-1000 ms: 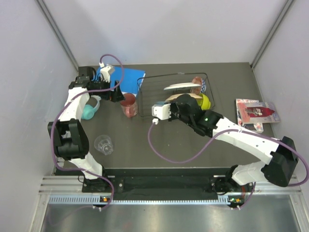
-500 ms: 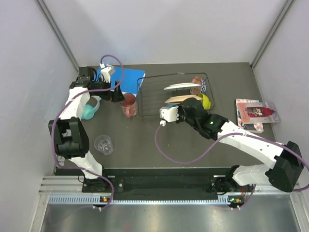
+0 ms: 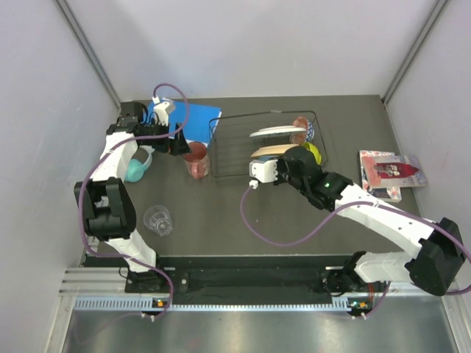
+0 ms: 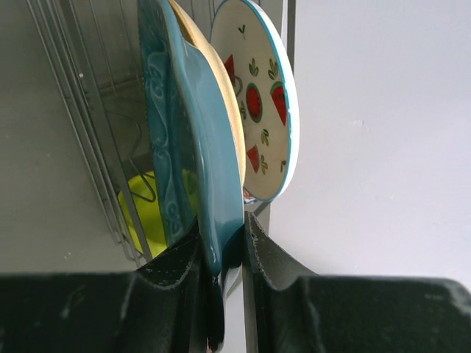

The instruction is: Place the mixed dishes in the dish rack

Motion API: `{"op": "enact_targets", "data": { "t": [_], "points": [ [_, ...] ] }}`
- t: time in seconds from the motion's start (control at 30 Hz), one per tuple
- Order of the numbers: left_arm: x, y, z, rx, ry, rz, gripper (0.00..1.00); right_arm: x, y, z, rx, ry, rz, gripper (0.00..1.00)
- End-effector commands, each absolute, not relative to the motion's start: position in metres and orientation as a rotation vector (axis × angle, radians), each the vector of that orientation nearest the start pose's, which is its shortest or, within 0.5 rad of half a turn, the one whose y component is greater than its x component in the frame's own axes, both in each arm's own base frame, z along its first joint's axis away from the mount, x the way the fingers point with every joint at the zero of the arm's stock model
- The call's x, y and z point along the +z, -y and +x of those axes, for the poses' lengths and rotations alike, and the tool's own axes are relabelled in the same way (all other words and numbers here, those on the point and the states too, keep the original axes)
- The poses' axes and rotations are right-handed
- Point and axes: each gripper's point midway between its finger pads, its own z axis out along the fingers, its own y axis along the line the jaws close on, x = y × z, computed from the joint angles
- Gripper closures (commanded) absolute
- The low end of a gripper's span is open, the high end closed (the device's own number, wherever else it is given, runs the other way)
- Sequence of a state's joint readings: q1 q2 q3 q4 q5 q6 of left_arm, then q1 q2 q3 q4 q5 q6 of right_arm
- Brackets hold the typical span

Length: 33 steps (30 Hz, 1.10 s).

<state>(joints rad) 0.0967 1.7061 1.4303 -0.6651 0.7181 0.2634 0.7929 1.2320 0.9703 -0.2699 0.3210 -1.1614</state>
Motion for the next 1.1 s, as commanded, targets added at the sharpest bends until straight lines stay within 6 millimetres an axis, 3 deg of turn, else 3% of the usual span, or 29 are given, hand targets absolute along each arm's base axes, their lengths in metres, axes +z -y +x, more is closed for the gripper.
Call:
{"op": "enact_targets", "data": {
  "t": [0.0,0.37,0.57,0.8,0.97,1.07],
  "points": [
    [0.18,0.068,0.415,-0.714,-2.226,0.493,0.01,0.269,-0.196,0.345,-0.577,-1.302,-1.427,1.0],
    [0.182,0.069,0.418,-0.724,-2.217,0.495,0.01,0.24,-0.193,0.372,-0.538,-1.373,-1.421,1.0],
    [0.181,0.069,0.416,-0.722,-2.226,0.497,0.01,0.227,-0.206,0.388,-0.471,-1.432,-1.407,0.96],
    [0.177,0.067,0.414,-0.713,-2.233,0.502,0.01,0.216,-0.196,0.388,-0.492,-1.496,-1.376,0.58],
    [0.177,0.069,0.415,-0.728,-2.229,0.511,0.01,0.209,-0.183,0.38,-0.484,-1.577,-1.331,0.43],
    [0.178,0.069,0.417,-0.73,-2.231,0.508,0.01,0.215,-0.177,0.372,-0.473,-1.578,-1.295,0.31]
  ]
}}
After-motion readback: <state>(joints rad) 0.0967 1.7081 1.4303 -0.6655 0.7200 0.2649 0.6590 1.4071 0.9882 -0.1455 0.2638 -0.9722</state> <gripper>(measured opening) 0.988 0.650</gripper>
